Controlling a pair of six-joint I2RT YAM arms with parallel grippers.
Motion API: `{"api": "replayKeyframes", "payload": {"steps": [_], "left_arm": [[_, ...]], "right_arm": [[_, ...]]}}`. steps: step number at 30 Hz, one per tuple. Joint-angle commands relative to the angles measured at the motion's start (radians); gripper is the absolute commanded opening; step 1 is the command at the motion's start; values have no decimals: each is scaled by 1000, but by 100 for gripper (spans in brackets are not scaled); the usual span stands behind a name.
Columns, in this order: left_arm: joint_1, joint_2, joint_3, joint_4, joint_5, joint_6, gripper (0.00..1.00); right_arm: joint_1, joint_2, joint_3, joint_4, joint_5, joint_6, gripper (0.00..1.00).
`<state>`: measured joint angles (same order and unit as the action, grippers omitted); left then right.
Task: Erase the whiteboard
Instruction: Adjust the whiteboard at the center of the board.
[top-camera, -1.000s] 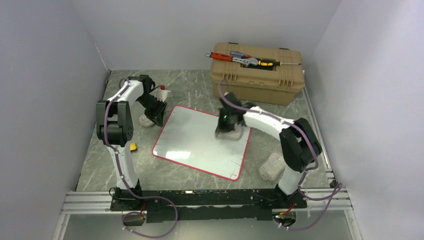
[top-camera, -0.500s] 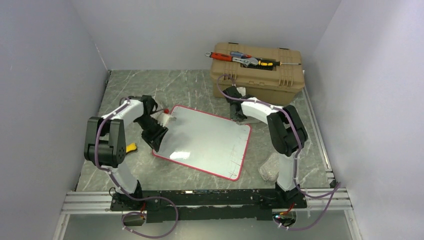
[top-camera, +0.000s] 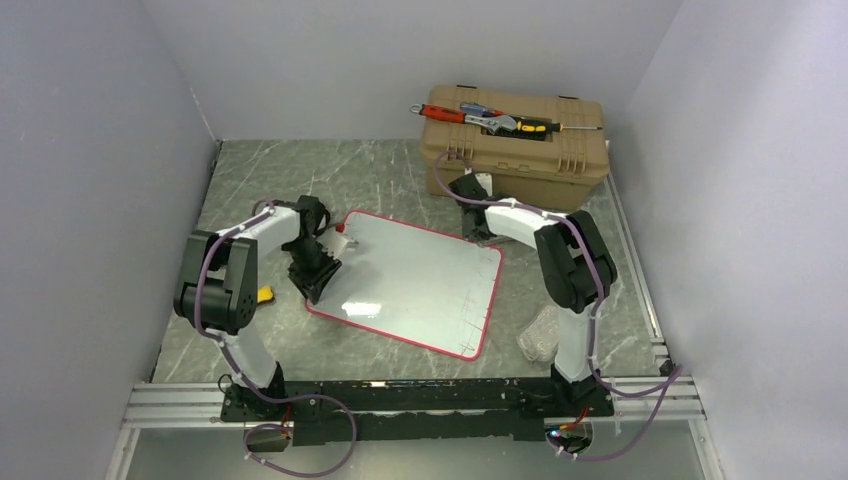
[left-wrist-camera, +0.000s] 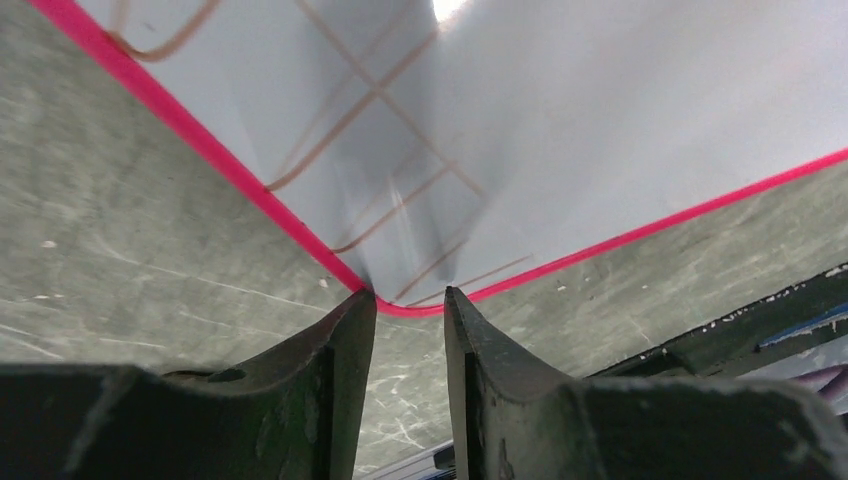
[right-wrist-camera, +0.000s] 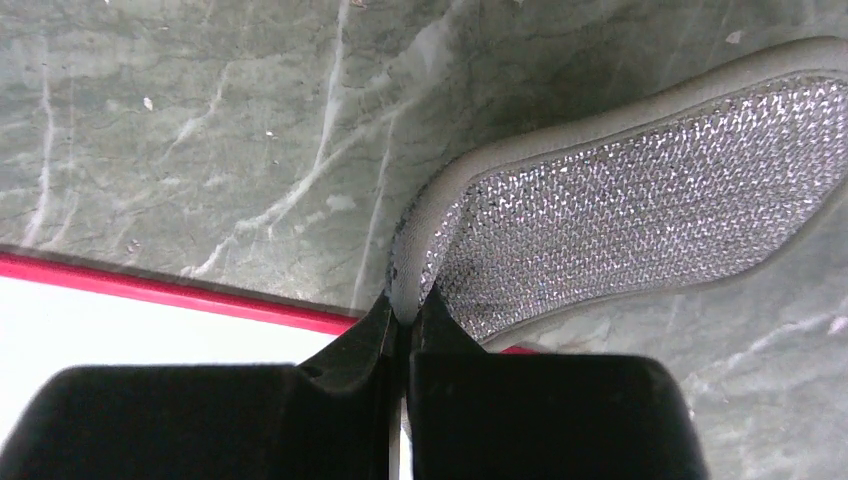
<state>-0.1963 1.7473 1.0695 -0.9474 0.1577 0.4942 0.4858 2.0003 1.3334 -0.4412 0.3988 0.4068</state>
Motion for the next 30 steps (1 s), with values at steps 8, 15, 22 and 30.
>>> {"api": "replayKeyframes", "payload": {"steps": [8,15,22,30], "left_arm": [[-8,204,155,190,-57,-40,36],[-33,305,289,179,-34,-51,35],[-21,261,431,-15,31,24,36],[78,7,313,-229,77,220,40]], "right_arm": [[32,-219,-410,26,-284,165,0],[137,-377,-559,-32,-229,311,0],[156,-448,-594,-79,-200,337,0],[112,-435,-435,-144,-177,229,0]]}}
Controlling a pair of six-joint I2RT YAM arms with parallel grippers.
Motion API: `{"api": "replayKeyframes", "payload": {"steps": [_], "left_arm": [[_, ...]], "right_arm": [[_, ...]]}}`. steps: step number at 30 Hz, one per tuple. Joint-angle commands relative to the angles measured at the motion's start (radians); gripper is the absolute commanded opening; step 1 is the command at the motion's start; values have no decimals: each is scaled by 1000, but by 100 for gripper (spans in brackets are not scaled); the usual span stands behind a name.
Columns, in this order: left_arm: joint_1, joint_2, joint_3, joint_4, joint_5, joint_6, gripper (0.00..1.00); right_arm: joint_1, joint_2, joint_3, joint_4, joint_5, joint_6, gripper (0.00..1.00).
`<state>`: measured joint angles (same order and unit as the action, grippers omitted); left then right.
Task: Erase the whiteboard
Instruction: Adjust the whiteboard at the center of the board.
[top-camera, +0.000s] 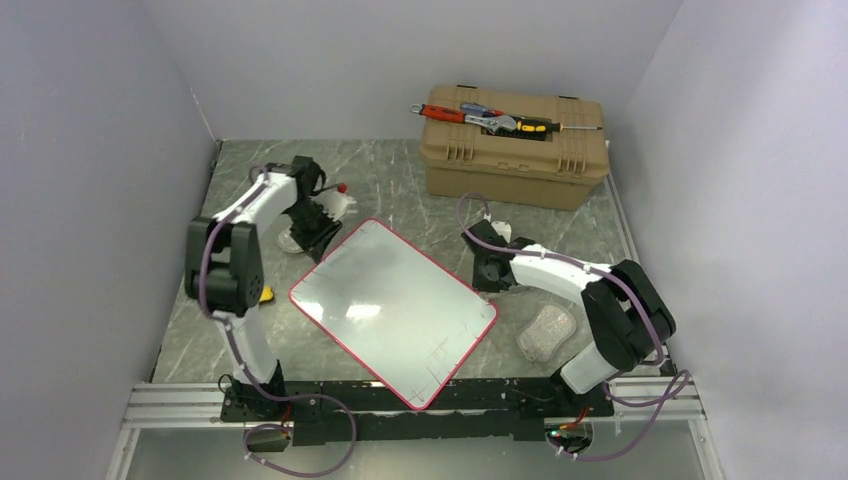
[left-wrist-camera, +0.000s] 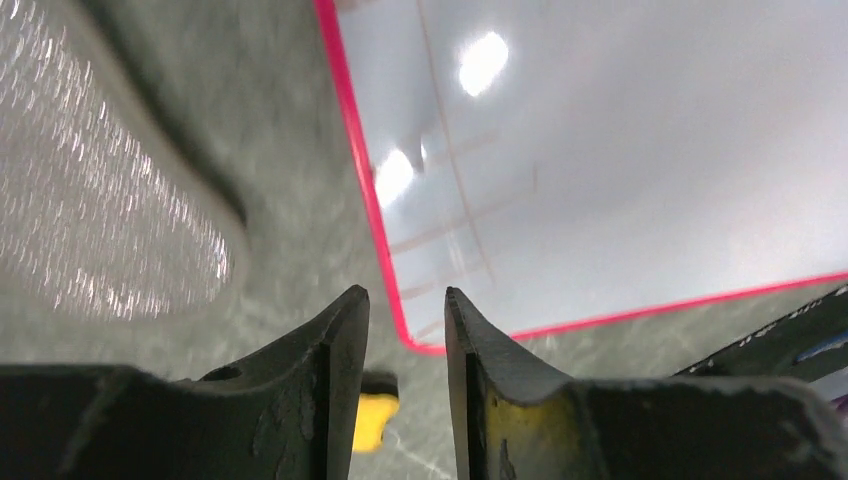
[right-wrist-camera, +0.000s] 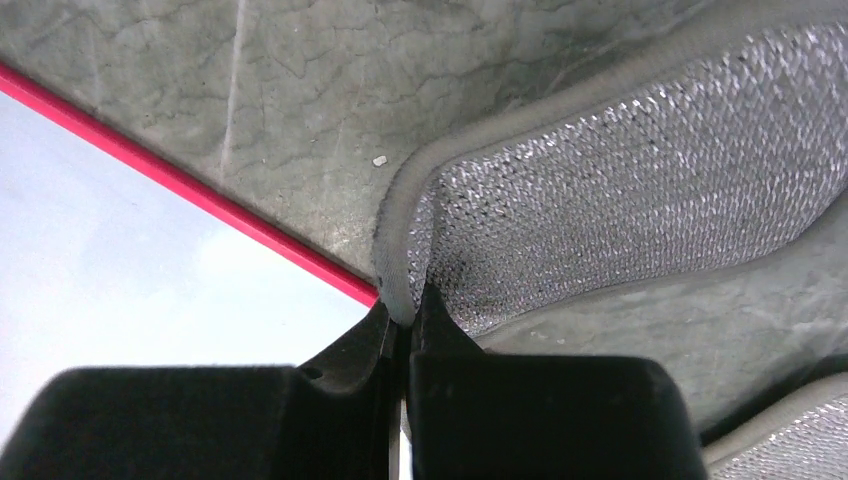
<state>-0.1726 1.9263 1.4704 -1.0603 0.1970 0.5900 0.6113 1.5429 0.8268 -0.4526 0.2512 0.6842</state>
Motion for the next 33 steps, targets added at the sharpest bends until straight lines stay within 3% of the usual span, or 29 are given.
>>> {"api": "replayKeyframes", "payload": {"steps": [1,8,16,26,33], "left_arm": [[65,-201,-147,-111,28,144,40],[100,-303,-435,-57,-51,217,36],[90,-247,-525,149,-121,144,36],[-20,6,-302,249,-105,21,37],[-93,181,-59,211,-43,-41,35]], "right_arm": [[-16,35,89,-133,-28,-58,0],[-31,161,185,-91,-13,-102,0],[-43,255,232,-33,-48,-104,0],[-37,136,1,44,-151,-10,0],[96,-41,-207,59,-218,130,0]]}}
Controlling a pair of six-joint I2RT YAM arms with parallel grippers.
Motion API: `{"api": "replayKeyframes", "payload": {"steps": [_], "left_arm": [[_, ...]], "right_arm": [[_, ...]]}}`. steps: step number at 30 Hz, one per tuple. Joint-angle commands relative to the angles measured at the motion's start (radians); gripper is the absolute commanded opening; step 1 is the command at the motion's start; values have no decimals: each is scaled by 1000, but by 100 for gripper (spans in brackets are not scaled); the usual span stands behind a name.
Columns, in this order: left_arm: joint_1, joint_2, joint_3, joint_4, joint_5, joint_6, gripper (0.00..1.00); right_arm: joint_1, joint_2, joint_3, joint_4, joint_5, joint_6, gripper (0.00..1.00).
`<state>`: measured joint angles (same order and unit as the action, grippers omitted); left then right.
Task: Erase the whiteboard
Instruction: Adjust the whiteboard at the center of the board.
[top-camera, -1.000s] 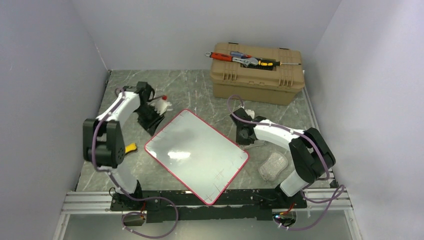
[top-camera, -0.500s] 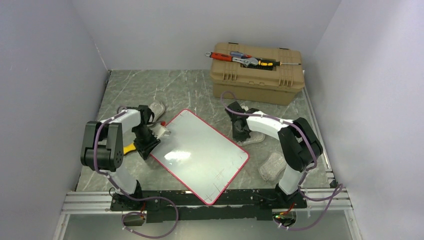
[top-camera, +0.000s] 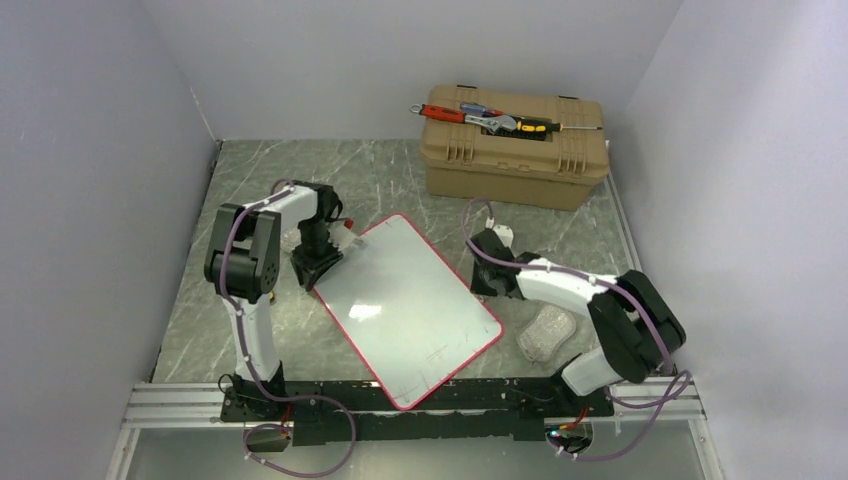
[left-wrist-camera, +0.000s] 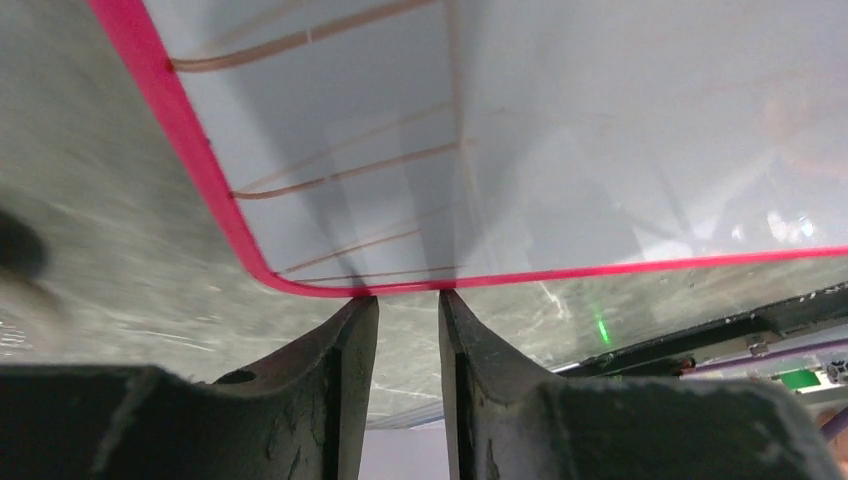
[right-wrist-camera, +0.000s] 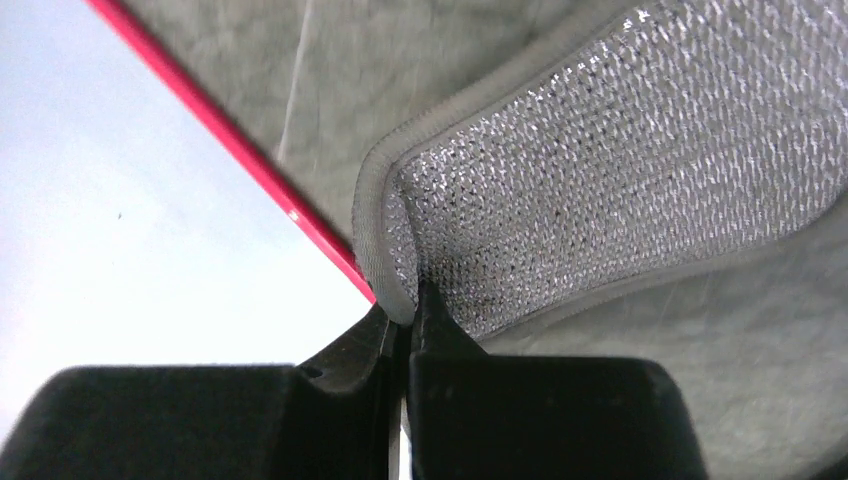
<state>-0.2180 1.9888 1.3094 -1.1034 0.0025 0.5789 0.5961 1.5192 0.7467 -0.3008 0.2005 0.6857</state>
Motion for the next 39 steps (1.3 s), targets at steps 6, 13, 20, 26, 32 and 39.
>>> {"api": "replayKeyframes", "payload": {"steps": [6,13,20,26,32,39], "left_arm": [[-100,223,309,196,200,-59,34],[-133,280,488,123,268,-77,34],[-96,194,543,57,335,-88,37],[-34,71,390,20,243,-103,37],[49,-46,151,86,189,-108,37],[-59,36,70,153,216,-150,36]], "right_arm": [[299,-106,-181,-116,-196,270,0],[396,-138,-146,-123,-240,287,0],[363,-122,-53,-229,-213,199,0],[191,-177,-52,-353,-116,86,0],[102,-205,-78,-324,-162,38,0],[102,-147,-130,-221,-238,60,0]]}}
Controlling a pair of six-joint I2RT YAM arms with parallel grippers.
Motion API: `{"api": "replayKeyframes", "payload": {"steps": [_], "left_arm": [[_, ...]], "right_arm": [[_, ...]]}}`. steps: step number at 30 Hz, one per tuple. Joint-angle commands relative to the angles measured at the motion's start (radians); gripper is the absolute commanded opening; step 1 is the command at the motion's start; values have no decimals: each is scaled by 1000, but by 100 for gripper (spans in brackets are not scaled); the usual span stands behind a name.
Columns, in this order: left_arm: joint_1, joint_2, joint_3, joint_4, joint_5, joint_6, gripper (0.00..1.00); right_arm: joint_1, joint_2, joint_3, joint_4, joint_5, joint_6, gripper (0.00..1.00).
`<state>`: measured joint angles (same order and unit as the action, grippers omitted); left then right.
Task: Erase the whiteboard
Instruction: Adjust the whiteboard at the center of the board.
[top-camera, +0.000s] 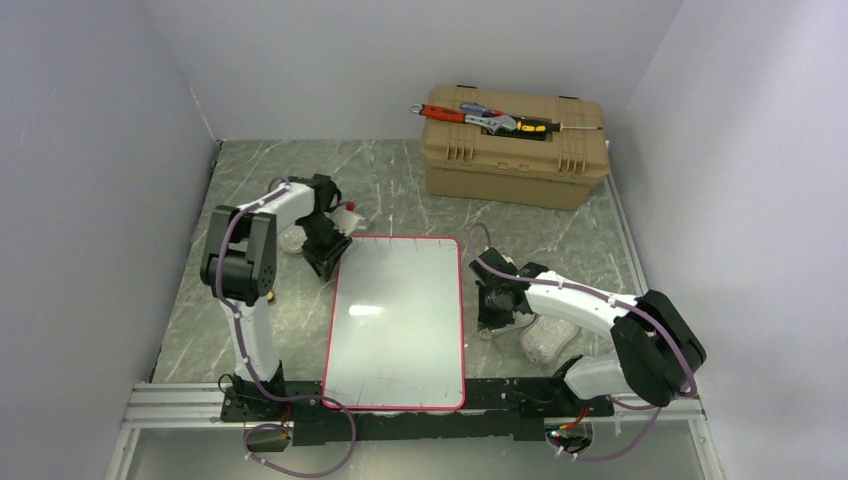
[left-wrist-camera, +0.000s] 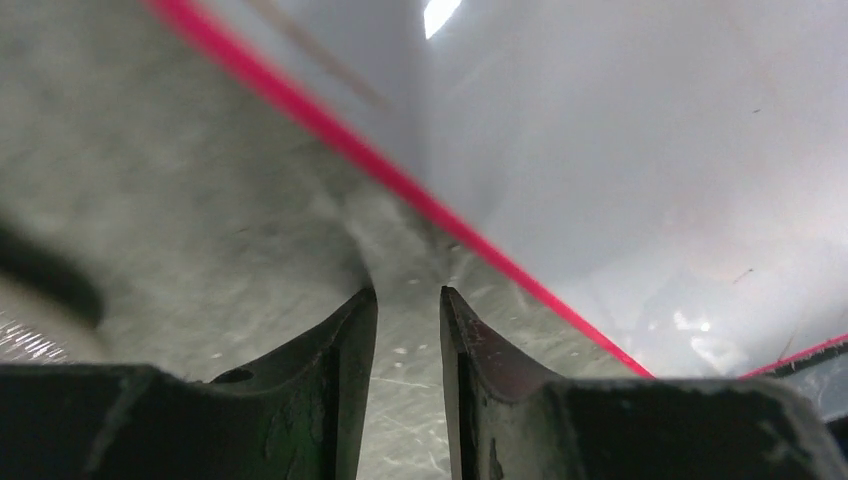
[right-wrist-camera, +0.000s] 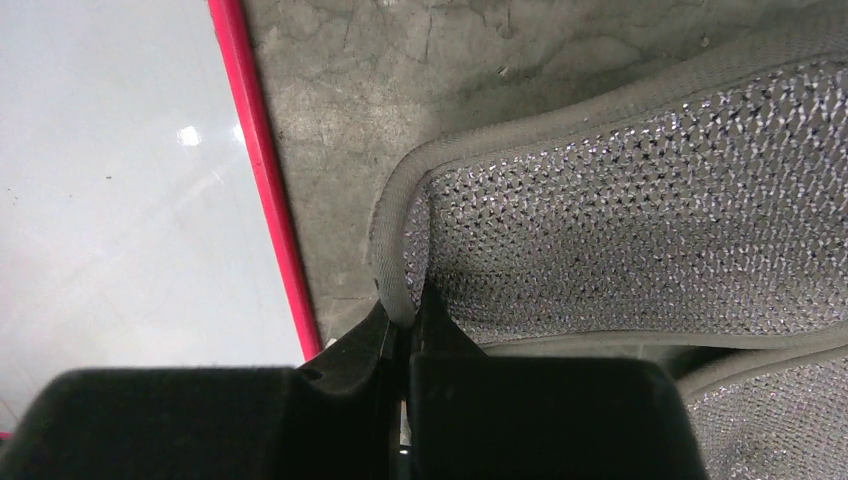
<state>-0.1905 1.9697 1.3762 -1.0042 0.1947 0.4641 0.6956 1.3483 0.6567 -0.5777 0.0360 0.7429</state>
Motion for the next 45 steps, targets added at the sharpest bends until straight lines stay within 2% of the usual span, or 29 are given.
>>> {"api": "replayKeyframes", "payload": {"steps": [1,6,12,17,21,27,31,34,37,39,42,45], "left_arm": [[-100,77,13,61,28,-41,36],[-134,205,165,28,106,-63,35],[-162,269,406,-61,179,-51,35],[-155,217,407,-55,234,-39,36],[-135,180,340,-39,267,-36,37],[-91,189,311,-45,278,-22,36],[-80,199,341,-96,304,9,36],[-62,169,353,-124,320,33,36],[-16,138,387,-157,337,48,36],[15,120,397,-150,336,49,36],[31,115,390,-98,317,45,38],[31,151,408,-84,344,27,39]], "right_arm": [[2,24,-48,72,-84,11,0],[2,3,-110,121,-112,52,0],[4,-21,-154,145,-136,85,0],[27,-33,-155,169,-179,96,0],[101,22,-142,271,-285,84,0],[278,235,14,361,-362,90,0],[311,254,112,293,-340,74,0],[237,170,152,179,-293,36,0],[73,43,144,129,-289,28,0],[-44,-2,127,165,-313,30,0],[-161,43,146,250,-394,35,0],[-215,153,195,305,-365,58,0]]}}
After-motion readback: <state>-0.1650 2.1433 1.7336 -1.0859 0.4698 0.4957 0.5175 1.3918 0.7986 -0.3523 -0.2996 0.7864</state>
